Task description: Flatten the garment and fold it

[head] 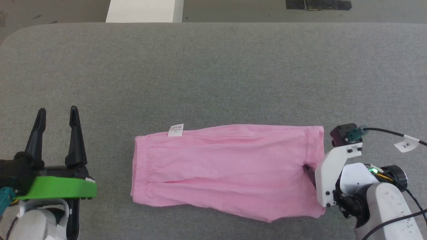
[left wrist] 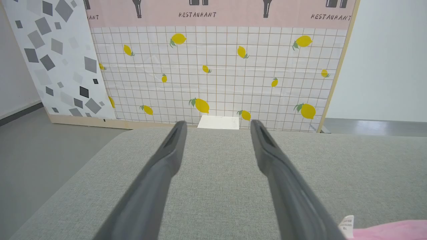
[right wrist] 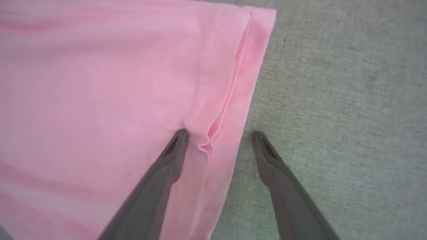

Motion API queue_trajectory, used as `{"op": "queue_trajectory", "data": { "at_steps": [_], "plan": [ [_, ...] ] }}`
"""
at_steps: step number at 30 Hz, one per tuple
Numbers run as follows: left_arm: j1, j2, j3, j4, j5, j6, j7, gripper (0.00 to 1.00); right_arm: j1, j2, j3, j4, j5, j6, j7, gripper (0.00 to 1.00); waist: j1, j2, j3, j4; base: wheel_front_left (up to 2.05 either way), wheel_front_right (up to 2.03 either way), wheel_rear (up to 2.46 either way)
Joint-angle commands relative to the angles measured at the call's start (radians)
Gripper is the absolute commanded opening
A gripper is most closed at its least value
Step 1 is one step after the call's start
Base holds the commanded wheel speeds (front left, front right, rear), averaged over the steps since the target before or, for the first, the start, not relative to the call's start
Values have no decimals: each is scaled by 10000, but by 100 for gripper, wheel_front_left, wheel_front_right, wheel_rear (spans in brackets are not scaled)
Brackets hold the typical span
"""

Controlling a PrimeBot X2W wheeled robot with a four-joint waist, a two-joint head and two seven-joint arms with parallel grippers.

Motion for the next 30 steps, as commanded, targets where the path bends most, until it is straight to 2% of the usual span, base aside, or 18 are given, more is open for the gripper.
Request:
{"op": "queue_trajectory", "data": {
  "at_steps": [1, 2, 7, 11, 15, 20, 25, 30],
  "plan": [
    [-4, -153, 155, -4, 255, -174, -46, 100, 19, 12, 87, 346, 17, -15, 82, 17, 0, 0, 16, 5, 0, 0, 0],
    [46, -292, 265, 24, 367, -282, -46, 100, -8, 12, 89, 405, 44, -15, 71, 0, 0, 0, 12, -3, 0, 0, 0],
    [173, -716, 678, 118, 843, -757, -47, 100, -204, 12, -210, 378, 48, -15, 73, 0, 0, 0, -33, -75, 0, 0, 0],
    [231, -947, 871, 310, 975, -1183, -48, 100, -385, -59, -918, 106, -260, -15, 197, 0, 0, 0, -99, -119, 0, 0, 0],
    [251, -1020, 907, 709, 896, -1551, -48, 100, -588, -584, -1808, -98, -616, -15, 533, 0, 0, 0, -149, -179, 0, 0, 0],
    [185, -1057, 934, 1085, 871, -1693, -48, 100, -875, -1333, -2572, -39, -938, -15, 923, 0, 0, 0, -215, -285, 0, 0, 0],
    [274, -1095, 904, 1374, 835, -1688, -45, 100, -1037, -2048, -2288, 157, -1040, -15, 1454, 0, 0, 0, -437, -435, 0, 0, 0],
    [399, -1081, 901, 1392, 776, -1597, 122, 100, -1067, -2867, -1037, -907, -358, -15, 2692, 0, 0, 0, -703, -536, 0, 0, 0]
  ]
}}
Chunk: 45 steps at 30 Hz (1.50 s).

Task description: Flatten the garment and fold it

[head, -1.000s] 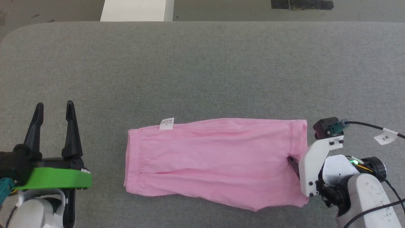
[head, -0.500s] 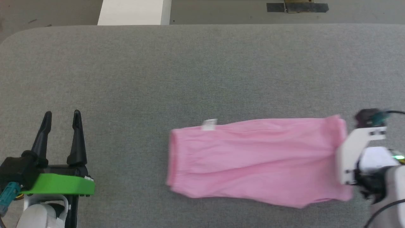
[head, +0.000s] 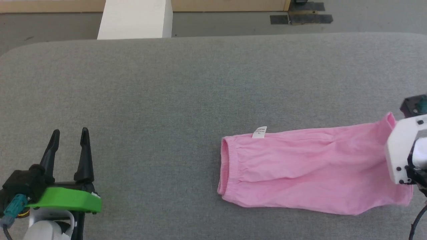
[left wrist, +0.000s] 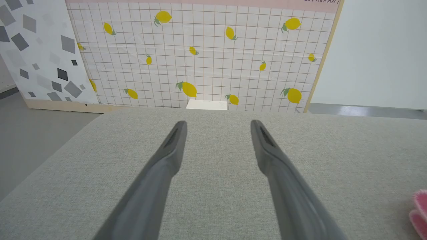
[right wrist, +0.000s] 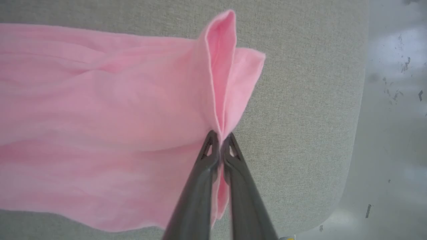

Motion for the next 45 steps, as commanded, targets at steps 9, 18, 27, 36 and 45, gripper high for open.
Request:
{"op": "queue_trajectory", "data": {
  "at_steps": [9, 18, 27, 36, 45],
  "plan": [
    [351, 14, 94, -563, -104, 283, 137, 100, 101, -555, 2220, -3205, 2102, -17, 2645, 0, 0, -1, -354, -135, 0, 0, 0],
    [622, 47, 111, -775, -152, 284, 76, 100, -388, 863, 4203, -2802, 2715, -17, 2155, 0, 0, -1, -229, 189, 0, 0, 0],
    [451, -22, -41, -618, -215, 204, 22, 100, -1221, 2065, 5092, -588, 2497, -17, 547, 0, 0, -1, 113, 836, 0, 0, 0],
    [359, -66, -63, -372, -296, 93, -53, 100, -1558, 2519, 5513, 1342, 2010, -17, -584, 51, 0, -1, 259, 1127, 0, 0, 0],
    [431, -8, -97, -291, -219, 111, -78, 100, -1897, 2739, 6486, 894, 3015, -17, -1159, 100, 0, -1, -12, 736, 0, 0, 0]
  ]
}}
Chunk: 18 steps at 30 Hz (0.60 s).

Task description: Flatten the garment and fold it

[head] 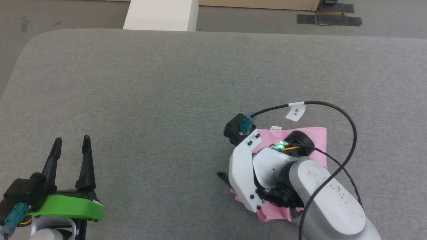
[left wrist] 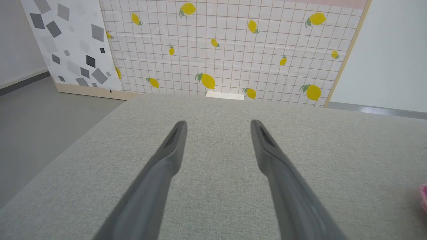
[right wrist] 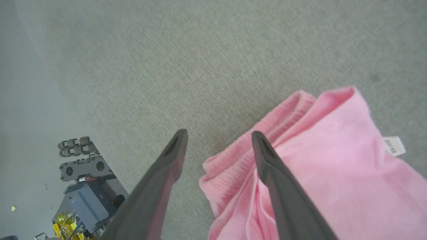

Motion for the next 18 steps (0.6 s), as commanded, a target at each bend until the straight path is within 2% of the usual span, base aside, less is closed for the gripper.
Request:
{"op": "queue_trajectory", "data": {
  "at_steps": [1, 4, 6, 12, 13, 18],
  "plan": [
    [1, 25, -10, -43, 49, 3, -53, 100, -184, 30, 51, -273, 195, -15, -152, 100, 0, 0, -168, -252, 0, 0, 0],
    [91, 81, -11, -144, 92, 54, -26, 100, -65, 49, -247, -1012, 715, -15, -506, 100, 0, 0, -321, -537, 0, 0, 0],
    [108, 119, -19, -213, 118, 74, -3, 100, 74, 1, -737, -1452, 649, -15, -694, 100, 0, 0, -396, -679, 0, 0, 0],
    [229, 182, -12, -468, 164, 195, 50, 100, 1366, -924, -2940, -2407, -849, -15, -530, 100, 0, 0, -495, -1077, 0, 0, 0],
    [263, 189, -35, -537, 150, 189, 55, 100, 1964, -1062, -3491, -2528, -1287, -15, -387, 100, 0, 0, -458, -1111, 0, 0, 0],
    [319, 221, -55, -649, 115, 193, 58, 100, 3202, -853, -4156, -2464, -1888, -15, -549, 100, 0, 0, -295, -1063, 0, 0, 0]
  ]
}}
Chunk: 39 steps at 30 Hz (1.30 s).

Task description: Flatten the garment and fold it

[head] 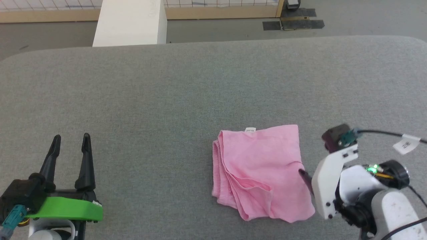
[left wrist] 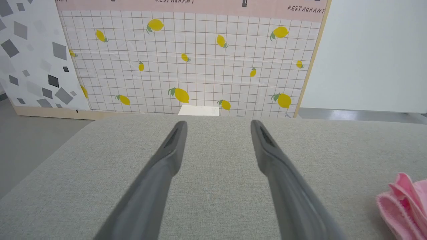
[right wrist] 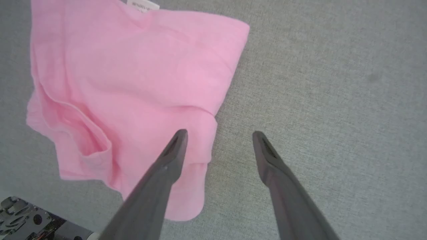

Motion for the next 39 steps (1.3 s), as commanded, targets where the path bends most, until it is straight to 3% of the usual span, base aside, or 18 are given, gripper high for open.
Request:
{"op": "queue_trajectory", "data": {
  "at_steps": [1, 14, 16, 22, 32, 39],
  "plan": [
    [124, 94, 11, -42, 35, 53, -3, 100, 148, 107, 6, 71, -190, -15, -177, 100, 0, 0, 86, 66, 0, 0, 0],
    [-11, 163, -108, 91, 13, 72, 14, 100, 136, 812, -193, 2697, -706, -15, -1933, 100, 0, 0, 223, 451, 0, 0, 0],
    [17, 155, -115, 118, 10, 101, 11, 100, -5, 837, -195, 2946, -671, -15, -1973, 0, 0, 0, 198, 421, 0, 0, 0],
    [227, 156, 89, -20, -94, 270, -12, 100, -699, 469, 258, 2852, -458, -15, -1799, 0, 0, 0, 255, -294, 0, 0, 0],
    [360, 547, 509, -793, -225, 351, 158, 100, -2524, -1510, 2055, 2188, 454, -15, -756, 0, 0, 0, 1310, -2818, 0, 0, 0],
    [-153, 1291, 642, -1685, -28, 241, 692, 100, -3739, -2537, 1811, 2365, 571, -15, -839, 0, 0, 0, 2696, -3728, 0, 0, 0]
  ]
}}
